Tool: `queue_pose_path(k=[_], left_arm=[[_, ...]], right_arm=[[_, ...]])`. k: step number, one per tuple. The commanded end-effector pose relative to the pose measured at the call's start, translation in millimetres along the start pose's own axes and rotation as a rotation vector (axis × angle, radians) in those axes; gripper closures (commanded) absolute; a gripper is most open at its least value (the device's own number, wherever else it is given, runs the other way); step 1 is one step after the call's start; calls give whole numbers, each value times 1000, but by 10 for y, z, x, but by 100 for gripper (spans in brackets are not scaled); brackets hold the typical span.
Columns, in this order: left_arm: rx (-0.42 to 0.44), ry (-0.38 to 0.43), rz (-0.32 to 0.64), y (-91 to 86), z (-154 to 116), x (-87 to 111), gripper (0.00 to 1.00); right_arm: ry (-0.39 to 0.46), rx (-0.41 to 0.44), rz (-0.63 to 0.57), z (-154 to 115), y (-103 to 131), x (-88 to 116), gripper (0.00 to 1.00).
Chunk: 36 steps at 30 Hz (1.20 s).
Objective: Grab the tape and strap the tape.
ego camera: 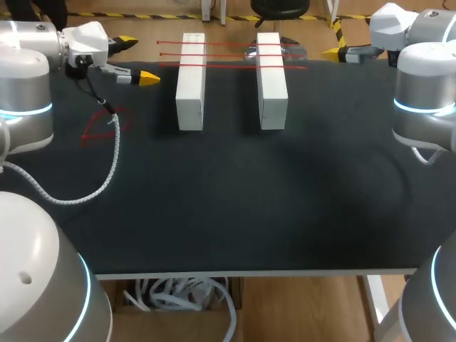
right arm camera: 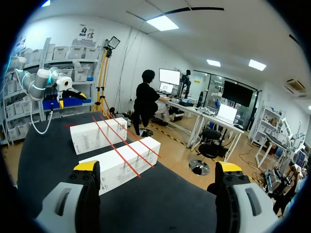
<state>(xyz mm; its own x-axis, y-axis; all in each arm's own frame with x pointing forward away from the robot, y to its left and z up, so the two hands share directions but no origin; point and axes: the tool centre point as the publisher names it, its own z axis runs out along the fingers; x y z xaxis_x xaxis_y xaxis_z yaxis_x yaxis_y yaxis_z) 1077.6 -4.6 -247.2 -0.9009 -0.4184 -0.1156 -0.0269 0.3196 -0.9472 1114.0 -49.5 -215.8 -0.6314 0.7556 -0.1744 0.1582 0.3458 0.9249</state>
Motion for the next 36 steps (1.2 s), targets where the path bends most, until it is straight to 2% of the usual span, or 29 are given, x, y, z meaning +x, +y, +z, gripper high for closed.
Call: queue_pose_path(k=[1,10,22,24,25,28,29,33,36], left_arm=[[4,45,5,32,84,-38,58],[8,99,25,33,231,13,55],[17,181,47,83,403,58,57],[19,191,49,97,434,41,58],[19,193,49,104,449,27,64],[26,212,54,118,483,-10,62],[27,212,55,120,495,-28,64],[30,217,64,136,532,-94,58],[35,226,74,145,551,-135,58]], right_arm=[[1,-1,0,0,-2,-2,0],[1,-1,0,0,-2,-2,0],[1,-1,0,0,-2,-2,0],[1,-1,0,0,-2,-2,0],[1,-1,0,0,-2,-2,0],[1,-1,0,0,-2,-2,0],[1,-1,0,0,-2,-2,0],[1,-1,0,0,-2,-2,0],[1,-1,0,0,-2,-2,0]])
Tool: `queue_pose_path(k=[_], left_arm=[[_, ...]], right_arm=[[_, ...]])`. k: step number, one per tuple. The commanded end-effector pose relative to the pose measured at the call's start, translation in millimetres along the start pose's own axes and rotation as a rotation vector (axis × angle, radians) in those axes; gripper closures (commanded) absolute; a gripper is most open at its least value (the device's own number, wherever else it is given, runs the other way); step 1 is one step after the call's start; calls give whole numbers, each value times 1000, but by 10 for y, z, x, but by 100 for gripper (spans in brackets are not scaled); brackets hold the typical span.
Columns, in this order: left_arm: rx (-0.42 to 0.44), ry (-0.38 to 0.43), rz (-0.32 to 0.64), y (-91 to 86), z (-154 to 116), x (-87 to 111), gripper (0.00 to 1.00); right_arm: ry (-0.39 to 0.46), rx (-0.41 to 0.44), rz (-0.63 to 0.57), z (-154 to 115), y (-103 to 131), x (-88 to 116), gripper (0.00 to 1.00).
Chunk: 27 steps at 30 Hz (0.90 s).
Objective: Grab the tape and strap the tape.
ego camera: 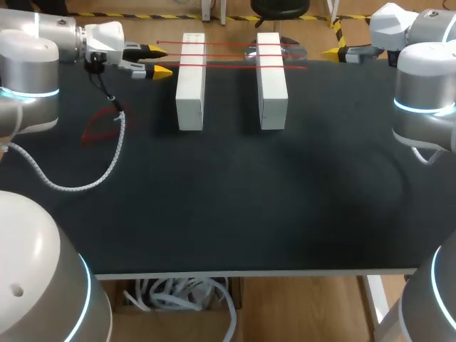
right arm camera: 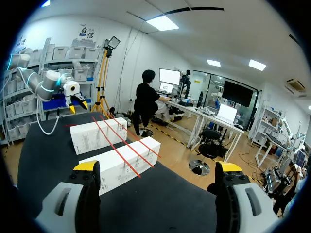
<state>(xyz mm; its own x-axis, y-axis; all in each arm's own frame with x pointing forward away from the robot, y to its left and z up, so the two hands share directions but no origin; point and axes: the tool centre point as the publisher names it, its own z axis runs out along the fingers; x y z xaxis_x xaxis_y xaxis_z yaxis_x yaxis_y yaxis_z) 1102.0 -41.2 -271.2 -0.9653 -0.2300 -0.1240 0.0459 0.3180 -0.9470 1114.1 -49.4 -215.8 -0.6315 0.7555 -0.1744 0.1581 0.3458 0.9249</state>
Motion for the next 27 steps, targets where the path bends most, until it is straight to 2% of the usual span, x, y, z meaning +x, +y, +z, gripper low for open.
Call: queue_pose_path(k=[1,2,3,4,6,10,15,20,27], left_arm=[[9,38,9,56,47,-120,57],[11,45,15,60,51,-132,56],[11,46,16,68,55,-149,62],[10,46,18,78,63,-169,63],[10,49,24,94,72,-203,60],[16,35,32,125,95,-292,62],[20,32,35,149,138,-396,60],[17,40,47,181,209,-520,65],[10,75,69,226,257,-640,64]], right_arm=[[1,-1,0,0,-2,-2,0],[1,-1,0,0,-2,-2,0],[1,-1,0,0,-2,-2,0],[1,-1,0,0,-2,-2,0],[1,-1,0,0,-2,-2,0],[1,-1,0,0,-2,-2,0],[1,-1,0,0,-2,-2,0],[1,-1,0,0,-2,-2,0],[1,-1,0,0,-2,-2,0]])
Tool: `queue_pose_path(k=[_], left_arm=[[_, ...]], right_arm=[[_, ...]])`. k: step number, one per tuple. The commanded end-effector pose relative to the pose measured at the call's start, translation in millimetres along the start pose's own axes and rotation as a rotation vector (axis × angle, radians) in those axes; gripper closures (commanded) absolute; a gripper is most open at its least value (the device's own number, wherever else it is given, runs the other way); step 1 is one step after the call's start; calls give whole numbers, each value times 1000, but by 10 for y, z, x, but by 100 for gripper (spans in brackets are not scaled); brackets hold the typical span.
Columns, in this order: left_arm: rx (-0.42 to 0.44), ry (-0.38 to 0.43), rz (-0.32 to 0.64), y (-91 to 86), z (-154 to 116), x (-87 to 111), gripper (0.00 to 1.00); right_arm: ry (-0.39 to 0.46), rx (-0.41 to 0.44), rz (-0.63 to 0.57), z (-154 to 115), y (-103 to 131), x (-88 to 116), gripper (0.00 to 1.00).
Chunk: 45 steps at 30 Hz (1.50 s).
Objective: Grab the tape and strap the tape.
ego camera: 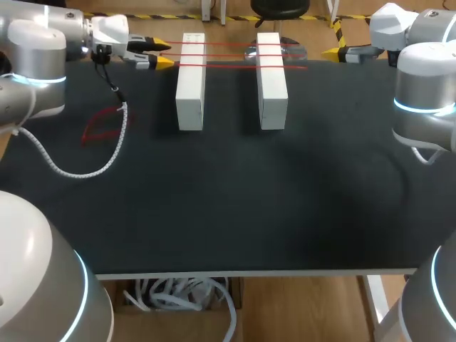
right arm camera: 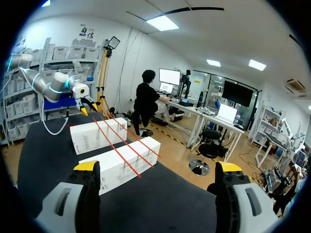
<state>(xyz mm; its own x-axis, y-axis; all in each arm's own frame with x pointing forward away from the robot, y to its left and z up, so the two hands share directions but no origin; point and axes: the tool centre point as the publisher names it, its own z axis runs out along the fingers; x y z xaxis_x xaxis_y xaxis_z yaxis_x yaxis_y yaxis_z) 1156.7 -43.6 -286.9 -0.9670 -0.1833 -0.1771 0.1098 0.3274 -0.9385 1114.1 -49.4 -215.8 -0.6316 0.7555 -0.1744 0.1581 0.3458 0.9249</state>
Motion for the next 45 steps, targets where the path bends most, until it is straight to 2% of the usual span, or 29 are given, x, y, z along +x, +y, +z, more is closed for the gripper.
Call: queue_pose_path(k=[1,3,10,14,18,24,33,37,39,45], left_arm=[[7,53,-4,81,41,-151,64],[7,54,-4,101,34,-165,67],[-2,63,-35,205,-42,-125,64],[-8,66,-51,255,-79,-79,66],[-19,53,-61,313,-113,-68,62],[-21,51,-71,377,-137,-72,63],[10,104,-119,378,-140,-19,69],[13,113,-122,383,-127,21,64],[19,118,-125,377,-107,30,66],[28,117,-128,354,-27,27,64]], right_arm=[[1,-1,0,0,-2,-2,0],[1,-1,0,0,-2,-2,0],[1,-1,0,0,-2,-2,0],[1,-1,0,0,-2,-2,0],[1,-1,0,0,-2,-2,0],[1,-1,0,0,-2,-2,0],[1,-1,0,0,-2,-2,0],[1,-1,0,0,-2,-2,0],[1,-1,0,0,-2,-2,0],[1,-1,0,0,-2,-2,0]])
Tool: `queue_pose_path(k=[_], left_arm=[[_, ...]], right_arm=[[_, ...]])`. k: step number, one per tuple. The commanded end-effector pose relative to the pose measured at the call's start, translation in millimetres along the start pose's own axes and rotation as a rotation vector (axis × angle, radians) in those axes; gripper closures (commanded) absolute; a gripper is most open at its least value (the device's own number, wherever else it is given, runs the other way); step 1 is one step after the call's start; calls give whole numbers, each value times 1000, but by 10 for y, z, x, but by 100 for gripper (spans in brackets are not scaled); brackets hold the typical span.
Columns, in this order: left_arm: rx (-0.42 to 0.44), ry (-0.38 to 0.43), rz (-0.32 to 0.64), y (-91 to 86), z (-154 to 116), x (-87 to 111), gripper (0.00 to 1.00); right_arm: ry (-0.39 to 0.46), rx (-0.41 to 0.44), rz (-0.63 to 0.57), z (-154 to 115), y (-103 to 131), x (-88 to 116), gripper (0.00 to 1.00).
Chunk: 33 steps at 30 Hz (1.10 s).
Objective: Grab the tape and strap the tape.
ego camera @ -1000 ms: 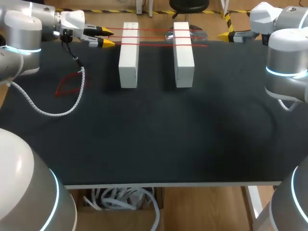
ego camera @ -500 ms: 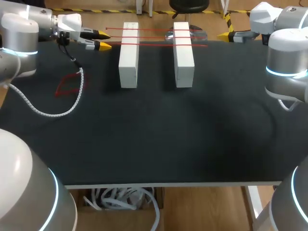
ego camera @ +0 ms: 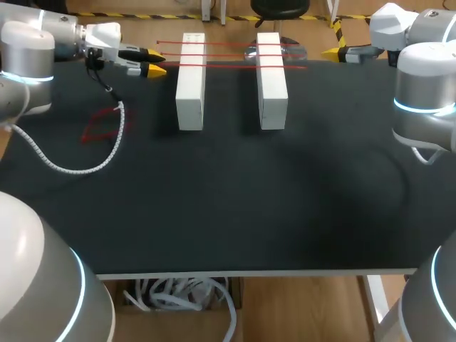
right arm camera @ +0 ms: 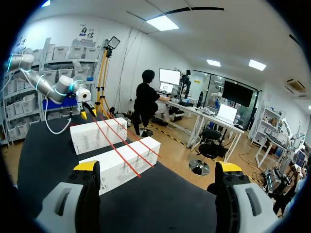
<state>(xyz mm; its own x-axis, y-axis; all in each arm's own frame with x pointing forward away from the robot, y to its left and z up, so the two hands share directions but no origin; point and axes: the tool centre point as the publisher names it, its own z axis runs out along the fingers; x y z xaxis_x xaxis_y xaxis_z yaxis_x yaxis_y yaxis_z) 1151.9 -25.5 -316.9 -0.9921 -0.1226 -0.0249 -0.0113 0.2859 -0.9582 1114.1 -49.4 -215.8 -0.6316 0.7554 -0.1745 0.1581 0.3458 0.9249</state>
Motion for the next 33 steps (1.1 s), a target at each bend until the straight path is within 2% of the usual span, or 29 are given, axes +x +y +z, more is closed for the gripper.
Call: queue_pose_path(k=[1,4,7,18,21,25,31,33], left_arm=[[4,10,7,9,72,-52,63],[9,10,10,-15,96,-65,60],[19,11,11,-32,114,-77,64],[7,5,20,31,111,-134,64],[2,2,24,58,100,-151,68],[0,-14,2,85,75,-185,63],[-2,-24,-2,116,35,-215,62],[2,-35,-36,122,20,-236,62]], right_arm=[[1,-1,0,-1,-2,-2,0],[1,-1,0,-1,-2,-2,0],[1,-1,0,-1,-2,-2,0],[1,-1,0,-1,-2,-2,0],[1,-1,0,-1,-2,-2,0],[1,-1,0,-1,-2,-2,0],[1,-1,0,-1,-2,-2,0],[1,-1,0,-1,-2,-2,0]])
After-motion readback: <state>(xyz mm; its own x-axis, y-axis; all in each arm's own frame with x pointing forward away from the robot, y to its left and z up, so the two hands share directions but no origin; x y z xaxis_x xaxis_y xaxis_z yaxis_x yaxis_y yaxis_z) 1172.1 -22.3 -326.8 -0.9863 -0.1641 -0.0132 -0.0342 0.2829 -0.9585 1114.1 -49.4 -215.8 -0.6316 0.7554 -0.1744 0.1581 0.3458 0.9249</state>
